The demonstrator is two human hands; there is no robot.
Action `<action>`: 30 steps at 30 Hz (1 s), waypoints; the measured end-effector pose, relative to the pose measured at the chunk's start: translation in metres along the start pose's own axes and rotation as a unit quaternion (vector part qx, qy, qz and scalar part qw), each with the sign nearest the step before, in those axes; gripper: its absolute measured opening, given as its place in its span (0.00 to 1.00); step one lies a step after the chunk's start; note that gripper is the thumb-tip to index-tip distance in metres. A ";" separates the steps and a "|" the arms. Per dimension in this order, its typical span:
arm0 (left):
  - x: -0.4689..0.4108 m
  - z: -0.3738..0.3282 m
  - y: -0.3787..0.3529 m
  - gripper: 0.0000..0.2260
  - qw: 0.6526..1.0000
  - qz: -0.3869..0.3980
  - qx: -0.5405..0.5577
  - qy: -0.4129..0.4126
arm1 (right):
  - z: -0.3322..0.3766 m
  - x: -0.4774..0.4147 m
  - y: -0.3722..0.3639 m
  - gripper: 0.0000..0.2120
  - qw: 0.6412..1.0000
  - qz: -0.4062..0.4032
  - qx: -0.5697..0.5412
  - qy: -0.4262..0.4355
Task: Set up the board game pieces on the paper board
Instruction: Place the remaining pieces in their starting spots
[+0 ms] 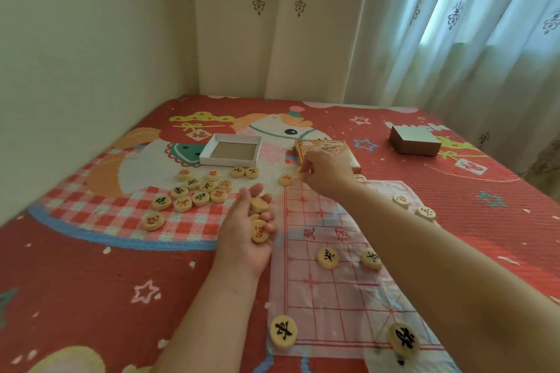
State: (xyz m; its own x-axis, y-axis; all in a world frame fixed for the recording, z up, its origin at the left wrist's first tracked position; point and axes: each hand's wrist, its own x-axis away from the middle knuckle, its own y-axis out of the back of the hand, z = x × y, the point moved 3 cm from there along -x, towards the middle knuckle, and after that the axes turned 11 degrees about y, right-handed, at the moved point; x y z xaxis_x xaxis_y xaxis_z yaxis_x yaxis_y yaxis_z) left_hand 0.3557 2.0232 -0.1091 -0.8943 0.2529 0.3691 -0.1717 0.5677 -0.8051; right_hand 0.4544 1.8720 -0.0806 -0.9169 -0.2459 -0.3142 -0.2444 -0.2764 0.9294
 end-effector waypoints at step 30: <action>0.013 0.011 -0.013 0.15 0.984 0.090 -0.142 0.052 | 0.058 0.102 0.053 0.13 0.942 -0.032 -0.327 0.065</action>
State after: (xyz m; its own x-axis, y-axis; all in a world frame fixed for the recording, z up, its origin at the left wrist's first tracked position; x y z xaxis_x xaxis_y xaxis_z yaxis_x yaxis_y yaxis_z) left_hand 0.3418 2.0106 -0.0987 -0.8496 0.4399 0.2908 0.1205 0.6987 -0.7052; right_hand 0.3296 1.8859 -0.0520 -0.8507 -0.3087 -0.4255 -0.0124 -0.7975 0.6033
